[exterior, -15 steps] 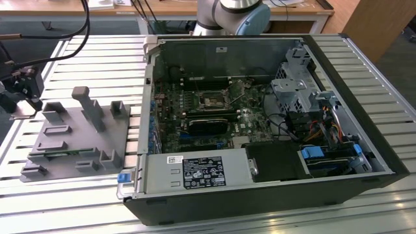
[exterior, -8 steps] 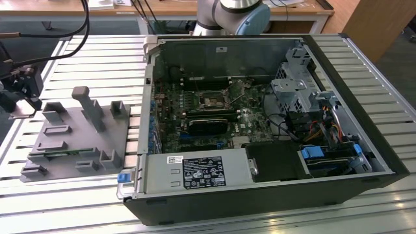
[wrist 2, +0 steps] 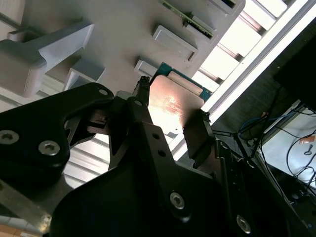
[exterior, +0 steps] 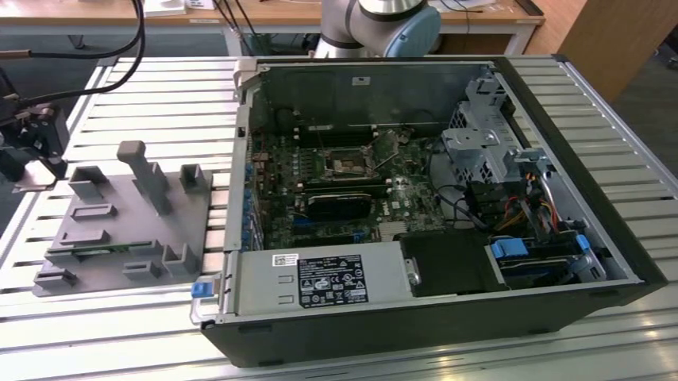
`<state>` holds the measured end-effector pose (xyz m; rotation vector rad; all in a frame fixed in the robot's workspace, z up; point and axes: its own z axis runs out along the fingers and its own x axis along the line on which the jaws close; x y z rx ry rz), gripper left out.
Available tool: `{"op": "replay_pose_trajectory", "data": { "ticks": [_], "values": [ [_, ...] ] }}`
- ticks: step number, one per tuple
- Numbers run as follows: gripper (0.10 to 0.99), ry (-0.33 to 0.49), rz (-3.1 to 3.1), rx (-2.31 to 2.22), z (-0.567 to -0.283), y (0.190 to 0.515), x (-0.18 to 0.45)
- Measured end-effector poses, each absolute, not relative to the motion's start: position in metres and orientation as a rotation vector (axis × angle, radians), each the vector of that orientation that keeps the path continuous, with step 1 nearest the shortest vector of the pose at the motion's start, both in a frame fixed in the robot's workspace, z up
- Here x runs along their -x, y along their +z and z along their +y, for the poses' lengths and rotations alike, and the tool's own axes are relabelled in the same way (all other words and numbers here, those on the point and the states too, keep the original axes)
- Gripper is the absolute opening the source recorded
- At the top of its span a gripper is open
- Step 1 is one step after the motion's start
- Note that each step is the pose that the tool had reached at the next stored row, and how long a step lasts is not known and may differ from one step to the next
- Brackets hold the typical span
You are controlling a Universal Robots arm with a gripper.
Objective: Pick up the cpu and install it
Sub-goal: 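Pick up the cpu and move it towards the insertion slot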
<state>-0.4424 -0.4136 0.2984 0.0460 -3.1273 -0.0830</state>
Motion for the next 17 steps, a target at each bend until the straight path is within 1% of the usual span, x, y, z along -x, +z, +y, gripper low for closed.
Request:
{"op": "replay_pose_trajectory", "data": {
  "ticks": [17],
  "values": [
    [0.529,-0.083,-3.127,-0.046,-0.4134,0.3021,0.4424]
  ]
}}
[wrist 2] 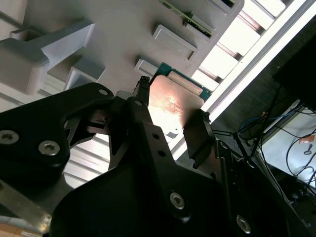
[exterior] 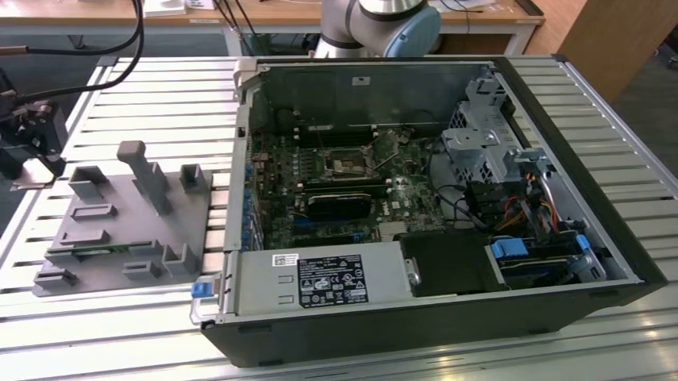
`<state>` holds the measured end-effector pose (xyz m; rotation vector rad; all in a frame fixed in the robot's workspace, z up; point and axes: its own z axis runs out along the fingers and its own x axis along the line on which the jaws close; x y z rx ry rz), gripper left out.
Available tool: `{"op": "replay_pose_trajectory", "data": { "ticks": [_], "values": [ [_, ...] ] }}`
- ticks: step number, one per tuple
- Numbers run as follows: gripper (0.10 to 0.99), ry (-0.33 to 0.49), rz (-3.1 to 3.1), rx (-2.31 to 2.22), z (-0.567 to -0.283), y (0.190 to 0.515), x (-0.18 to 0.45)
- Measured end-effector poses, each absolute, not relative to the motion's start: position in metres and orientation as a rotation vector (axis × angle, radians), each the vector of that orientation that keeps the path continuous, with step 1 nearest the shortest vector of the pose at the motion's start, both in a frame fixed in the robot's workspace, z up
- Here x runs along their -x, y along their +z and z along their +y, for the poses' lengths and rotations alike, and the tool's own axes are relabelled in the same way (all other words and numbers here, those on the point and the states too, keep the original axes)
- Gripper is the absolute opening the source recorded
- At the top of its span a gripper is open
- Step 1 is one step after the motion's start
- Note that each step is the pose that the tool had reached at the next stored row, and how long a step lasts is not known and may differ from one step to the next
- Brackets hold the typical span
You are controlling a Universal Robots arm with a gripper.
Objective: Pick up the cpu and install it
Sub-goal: 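Pick up the cpu and move it towards the insertion slot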
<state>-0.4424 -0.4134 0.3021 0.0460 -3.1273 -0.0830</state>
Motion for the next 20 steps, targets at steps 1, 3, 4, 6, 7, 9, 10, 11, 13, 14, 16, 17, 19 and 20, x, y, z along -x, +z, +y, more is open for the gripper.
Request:
{"op": "replay_pose_trajectory", "data": {
  "ticks": [1,3,4,6,7,9,10,11,13,14,16,17,19,20],
  "values": [
    [0.529,-0.083,-3.127,-0.046,-0.413,0.302,0.442],
    [0.529,-0.083,-3.127,-0.046,-0.413,0.302,0.442],
    [0.529,-0.083,-3.127,-0.046,-0.413,0.302,0.442],
    [0.529,-0.083,-3.127,-0.046,-0.413,0.303,0.442],
    [0.529,-0.083,-3.127,-0.046,-0.413,0.303,0.442],
    [0.529,-0.083,-3.127,-0.046,-0.413,0.304,0.442],
    [0.529,-0.083,-3.127,-0.046,-0.413,0.305,0.442],
    [0.529,-0.083,-3.127,-0.046,-0.413,0.306,0.442],
    [0.529,-0.083,-3.127,-0.046,-0.413,0.309,0.442],
    [0.529,-0.083,-3.127,-0.046,-0.413,0.311,0.442],
    [0.529,-0.083,-3.127,-0.046,-0.413,0.314,0.442],
    [0.529,-0.083,-3.127,-0.046,-0.413,0.315,0.442],
    [0.529,-0.083,-3.127,-0.046,-0.413,0.318,0.442],
    [0.529,-0.083,-3.127,-0.046,-0.413,0.319,0.442]
  ]
}}
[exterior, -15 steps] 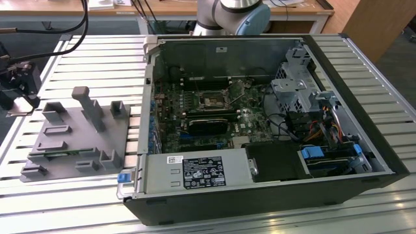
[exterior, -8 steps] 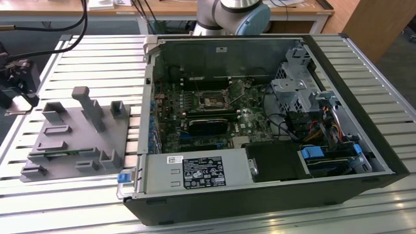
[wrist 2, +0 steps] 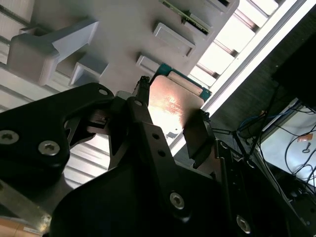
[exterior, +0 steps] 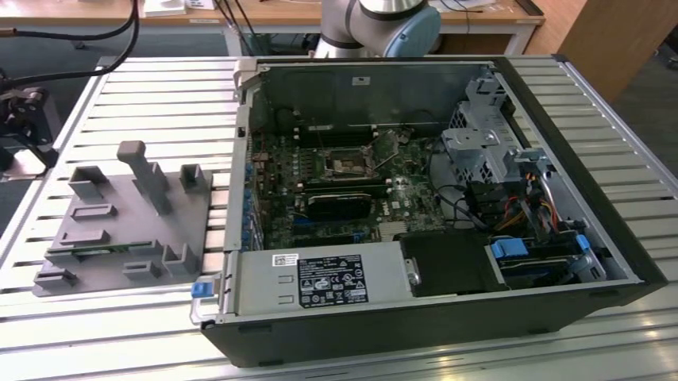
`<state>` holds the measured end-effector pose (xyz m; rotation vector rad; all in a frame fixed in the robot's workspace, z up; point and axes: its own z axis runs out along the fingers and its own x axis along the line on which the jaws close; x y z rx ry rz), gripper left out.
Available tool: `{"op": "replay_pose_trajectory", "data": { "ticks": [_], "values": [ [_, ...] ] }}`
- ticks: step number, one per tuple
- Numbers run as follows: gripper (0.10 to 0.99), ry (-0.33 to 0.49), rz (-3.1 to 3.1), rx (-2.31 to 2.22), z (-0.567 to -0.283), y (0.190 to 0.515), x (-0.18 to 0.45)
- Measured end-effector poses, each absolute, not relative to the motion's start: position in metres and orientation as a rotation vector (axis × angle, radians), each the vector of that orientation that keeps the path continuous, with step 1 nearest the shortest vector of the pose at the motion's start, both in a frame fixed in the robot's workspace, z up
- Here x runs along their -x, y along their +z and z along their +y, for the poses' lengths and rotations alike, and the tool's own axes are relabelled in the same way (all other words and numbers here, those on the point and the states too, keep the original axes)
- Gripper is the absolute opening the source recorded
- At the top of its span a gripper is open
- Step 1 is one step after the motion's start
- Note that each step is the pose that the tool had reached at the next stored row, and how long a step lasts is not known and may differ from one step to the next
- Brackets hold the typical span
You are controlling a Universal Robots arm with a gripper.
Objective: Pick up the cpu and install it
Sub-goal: 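Pick up the cpu and move it towards the insertion slot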
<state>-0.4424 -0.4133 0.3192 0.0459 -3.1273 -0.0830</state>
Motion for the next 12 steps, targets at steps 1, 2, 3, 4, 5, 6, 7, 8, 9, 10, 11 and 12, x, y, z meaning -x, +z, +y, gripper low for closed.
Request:
{"op": "replay_pose_trajectory", "data": {
  "ticks": [1,2,3,4,5,6,7,8,9,10,11,12],
  "values": [
    [0.529,-0.083,-3.127,-0.046,-0.4133,0.3203,0.4424],
    [0.529,-0.083,-3.127,-0.046,-0.4133,0.3209,0.4424],
    [0.529,-0.083,-3.127,-0.046,-0.4133,0.3211,0.4424],
    [0.529,-0.083,-3.128,-0.046,-0.4133,0.3213,0.4424],
    [0.529,-0.083,-3.127,-0.046,-0.4133,0.3216,0.4424],
    [0.529,-0.083,-3.127,-0.046,-0.4133,0.3218,0.4424],
    [0.529,-0.083,-3.127,-0.046,-0.4133,0.3220,0.4424],
    [0.529,-0.083,-3.127,-0.046,-0.4133,0.3222,0.4424],
    [0.529,-0.083,-3.127,-0.046,-0.4133,0.3226,0.4424],
    [0.529,-0.083,-3.127,-0.046,-0.4133,0.3232,0.4424],
    [0.529,-0.083,-3.127,-0.046,-0.4133,0.3238,0.4424],
    [0.529,-0.083,-3.127,-0.046,-0.4132,0.3243,0.4423]
  ]
}}
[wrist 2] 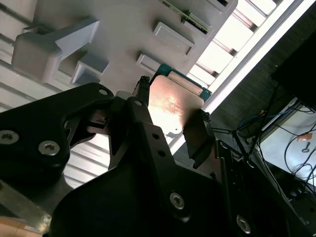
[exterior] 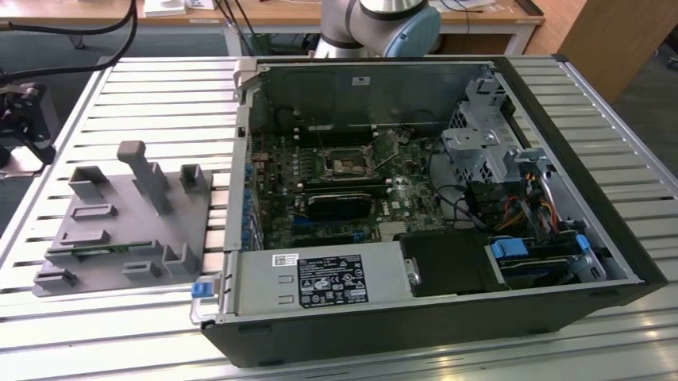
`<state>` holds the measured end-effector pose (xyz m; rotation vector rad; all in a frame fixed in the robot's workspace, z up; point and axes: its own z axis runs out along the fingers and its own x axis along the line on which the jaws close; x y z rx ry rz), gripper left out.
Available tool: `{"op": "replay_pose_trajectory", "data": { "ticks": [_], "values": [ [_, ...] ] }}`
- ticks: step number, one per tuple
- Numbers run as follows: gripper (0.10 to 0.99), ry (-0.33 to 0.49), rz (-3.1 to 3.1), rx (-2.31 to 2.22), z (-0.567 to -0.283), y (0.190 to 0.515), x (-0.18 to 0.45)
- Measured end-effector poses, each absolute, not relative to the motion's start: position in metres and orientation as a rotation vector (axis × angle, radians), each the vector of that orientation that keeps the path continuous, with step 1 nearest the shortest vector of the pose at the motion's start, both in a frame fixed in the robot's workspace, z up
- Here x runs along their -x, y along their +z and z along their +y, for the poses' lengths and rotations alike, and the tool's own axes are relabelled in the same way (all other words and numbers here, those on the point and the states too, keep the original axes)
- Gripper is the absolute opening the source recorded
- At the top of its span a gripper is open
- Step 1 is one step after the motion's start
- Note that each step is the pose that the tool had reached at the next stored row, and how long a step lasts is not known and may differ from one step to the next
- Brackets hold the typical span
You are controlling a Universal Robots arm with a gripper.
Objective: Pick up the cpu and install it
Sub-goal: 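Pick up the cpu and move it towards the insertion slot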
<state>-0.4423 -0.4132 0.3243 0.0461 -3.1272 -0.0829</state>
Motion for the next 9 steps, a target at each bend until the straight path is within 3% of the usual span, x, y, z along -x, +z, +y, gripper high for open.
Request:
{"op": "replay_pose_trajectory", "data": {
  "ticks": [9],
  "values": [
    [0.529,-0.083,-3.127,-0.046,-0.413,0.335,0.442]
  ]
}}
